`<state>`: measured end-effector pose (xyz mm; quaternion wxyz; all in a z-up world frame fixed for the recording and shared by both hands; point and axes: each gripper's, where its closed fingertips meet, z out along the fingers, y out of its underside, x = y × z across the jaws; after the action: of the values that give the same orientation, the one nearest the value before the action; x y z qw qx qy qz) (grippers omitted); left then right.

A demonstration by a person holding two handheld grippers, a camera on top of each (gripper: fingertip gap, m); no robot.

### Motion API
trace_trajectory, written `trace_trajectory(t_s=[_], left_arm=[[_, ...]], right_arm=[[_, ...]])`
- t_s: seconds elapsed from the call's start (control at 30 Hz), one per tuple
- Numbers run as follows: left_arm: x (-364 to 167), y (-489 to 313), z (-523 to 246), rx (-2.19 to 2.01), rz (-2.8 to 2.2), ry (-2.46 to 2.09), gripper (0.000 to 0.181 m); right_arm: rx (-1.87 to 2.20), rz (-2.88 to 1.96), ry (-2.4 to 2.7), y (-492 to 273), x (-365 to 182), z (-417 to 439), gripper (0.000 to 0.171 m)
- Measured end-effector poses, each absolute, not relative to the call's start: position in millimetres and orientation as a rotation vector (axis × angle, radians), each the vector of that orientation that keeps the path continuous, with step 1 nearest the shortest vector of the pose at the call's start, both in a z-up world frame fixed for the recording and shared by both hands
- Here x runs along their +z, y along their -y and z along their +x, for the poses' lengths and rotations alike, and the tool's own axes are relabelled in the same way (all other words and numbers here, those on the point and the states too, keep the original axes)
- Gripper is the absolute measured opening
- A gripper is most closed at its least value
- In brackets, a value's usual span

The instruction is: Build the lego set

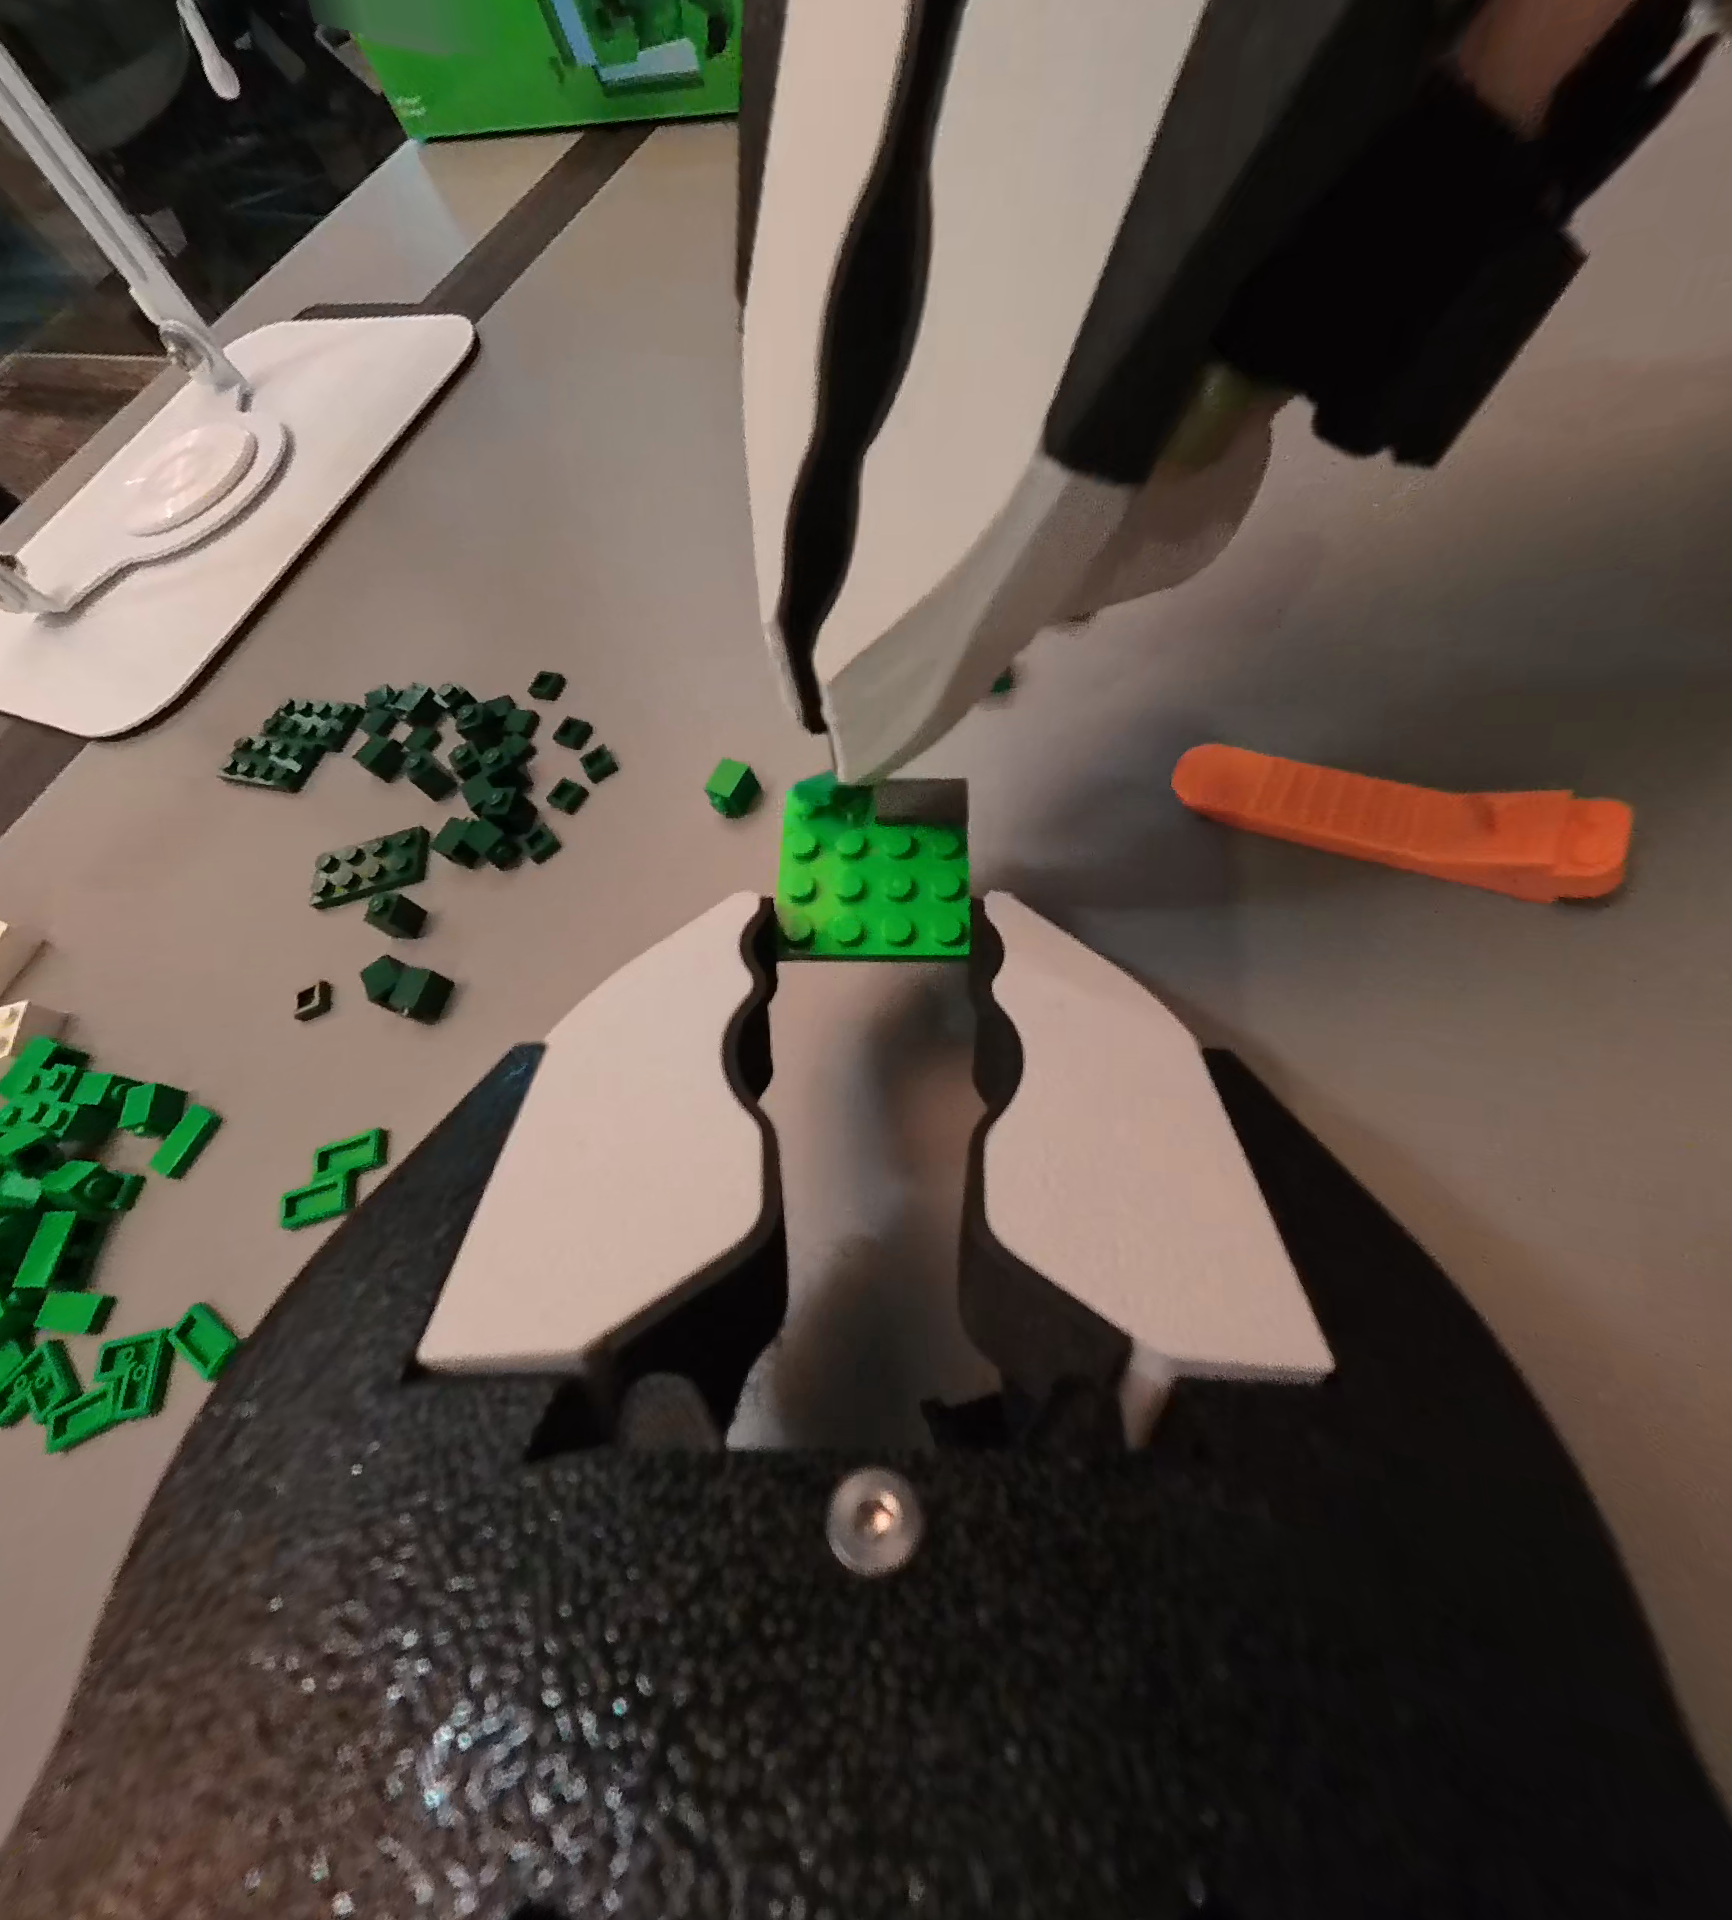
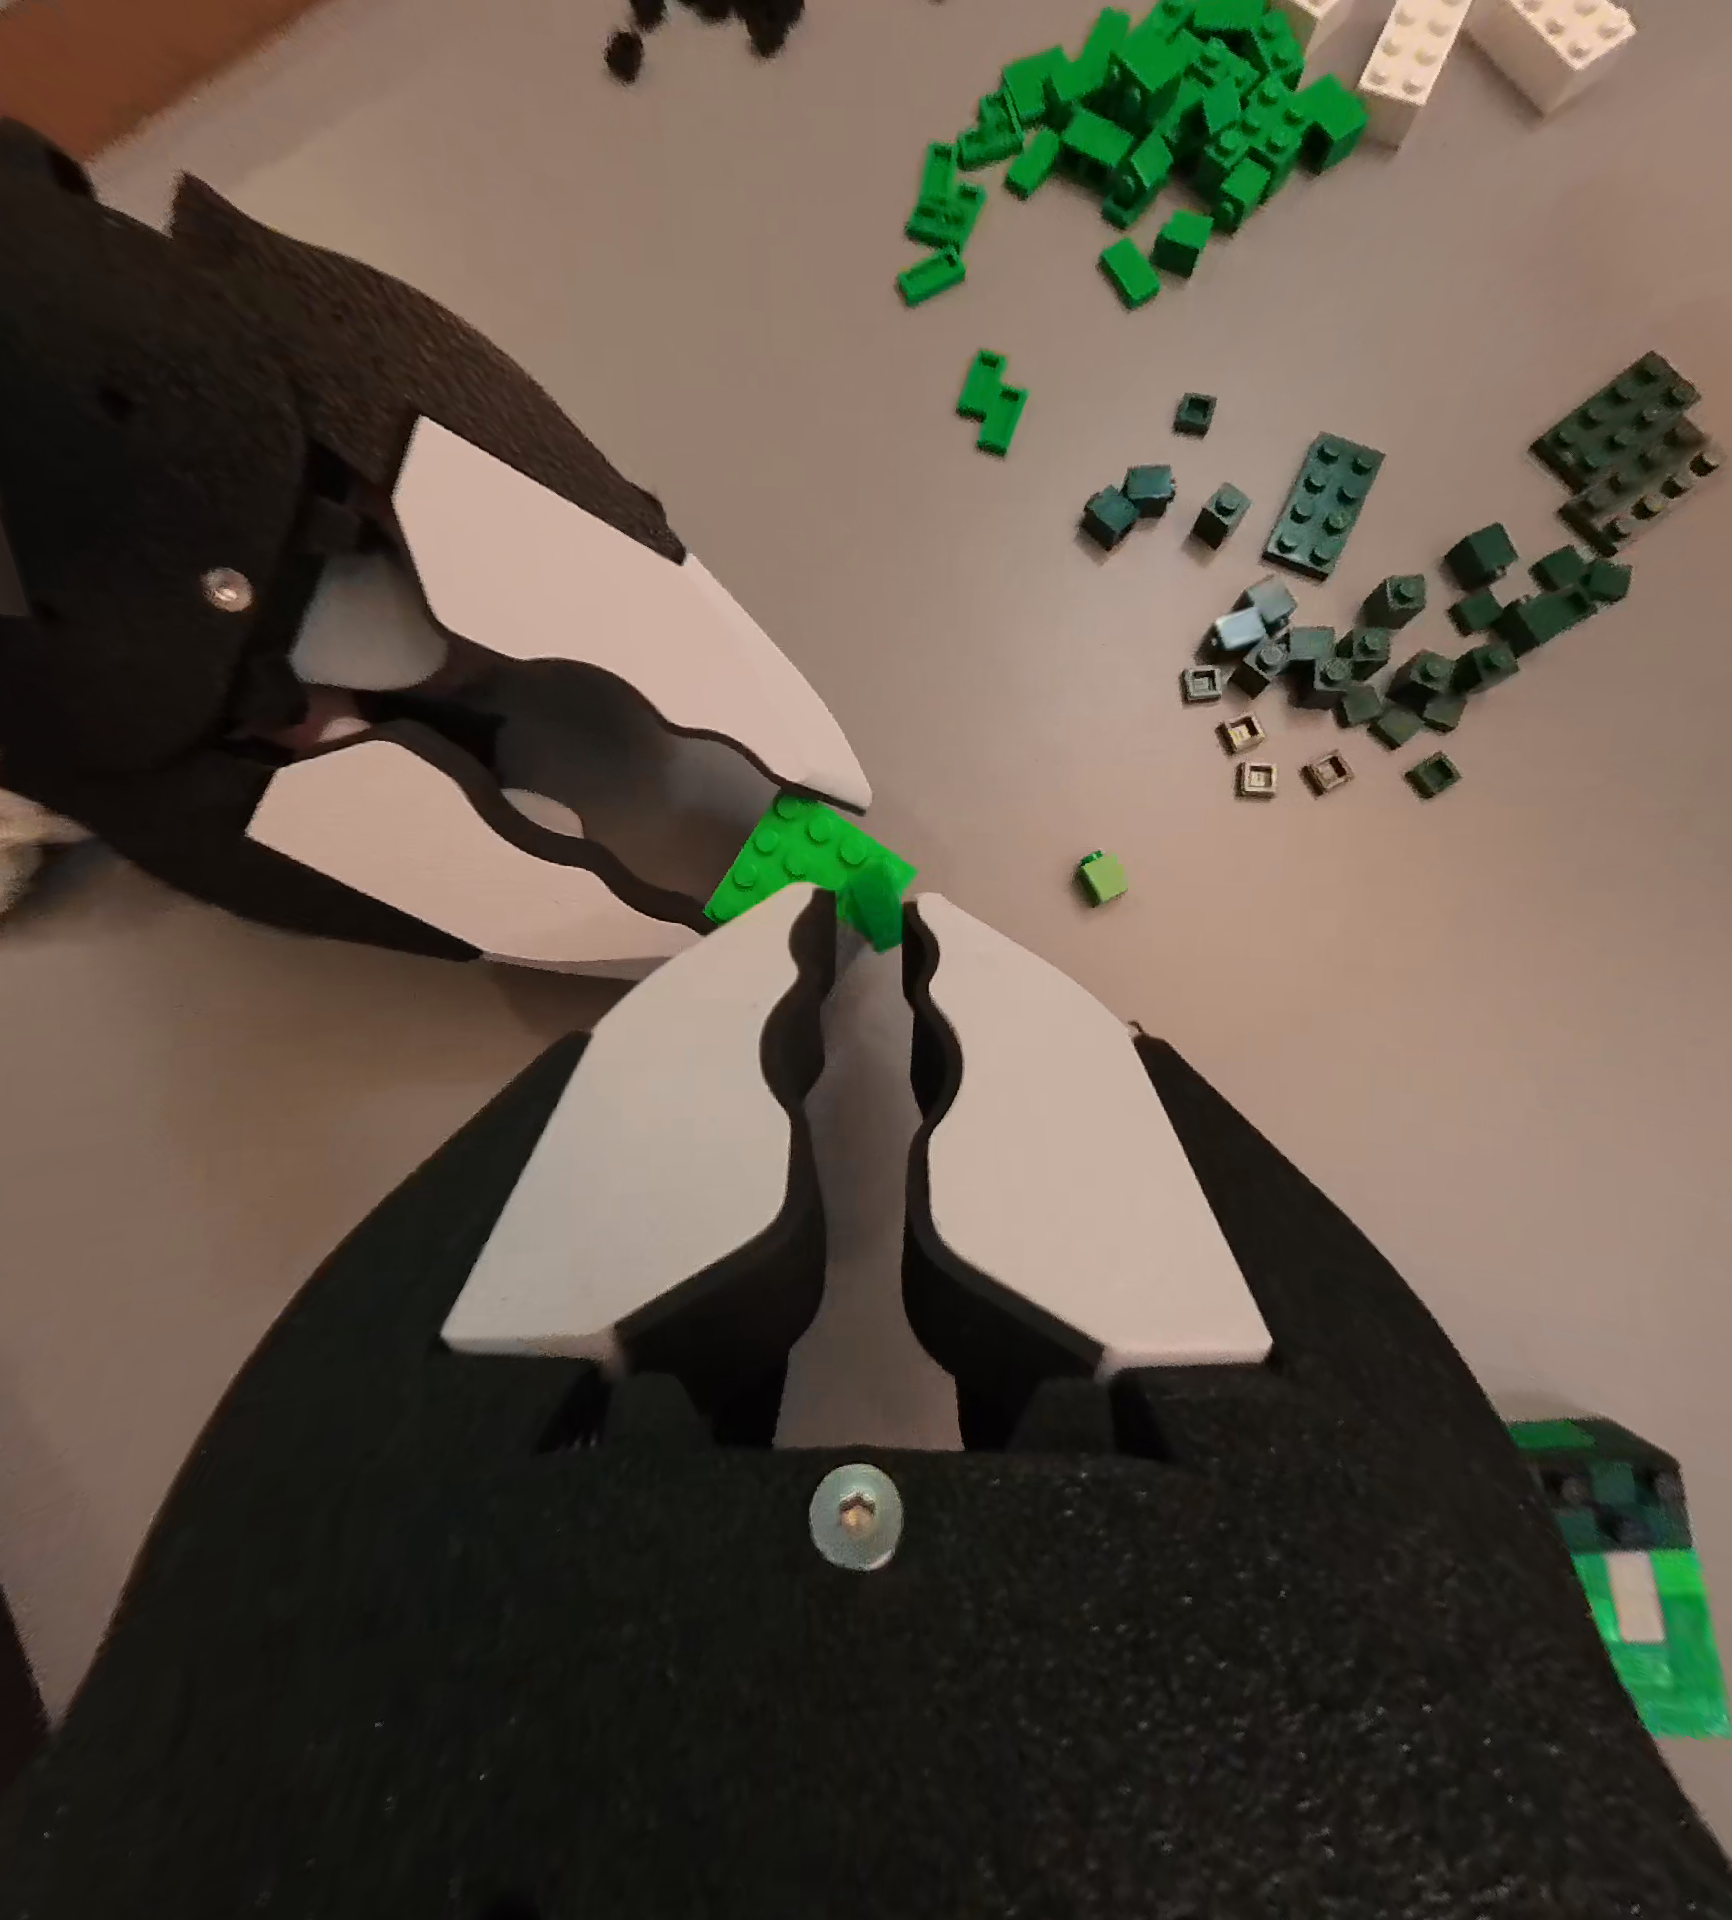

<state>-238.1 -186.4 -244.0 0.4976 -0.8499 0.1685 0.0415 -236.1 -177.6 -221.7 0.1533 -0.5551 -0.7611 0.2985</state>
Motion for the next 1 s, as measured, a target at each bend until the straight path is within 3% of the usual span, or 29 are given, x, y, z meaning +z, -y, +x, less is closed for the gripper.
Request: trace_trajectory(t_s=[0.27,0.67,1.0], left_arm=[[-243,190,-225,0.019,-2.02,-0.539,0.035],[-244,191,-244,0.065,-2.042,-0.469,0.035],[-251,189,-231,0.103,-2.055,-0.571,0.035]], right_arm=[[1.148,-1.26,2.163,161,-188,-221,0.016],[0.682,-1.148,2.415,114,-245,-232,0.02],[0.689,-0.915,2.477,129,-234,-295,0.017]])
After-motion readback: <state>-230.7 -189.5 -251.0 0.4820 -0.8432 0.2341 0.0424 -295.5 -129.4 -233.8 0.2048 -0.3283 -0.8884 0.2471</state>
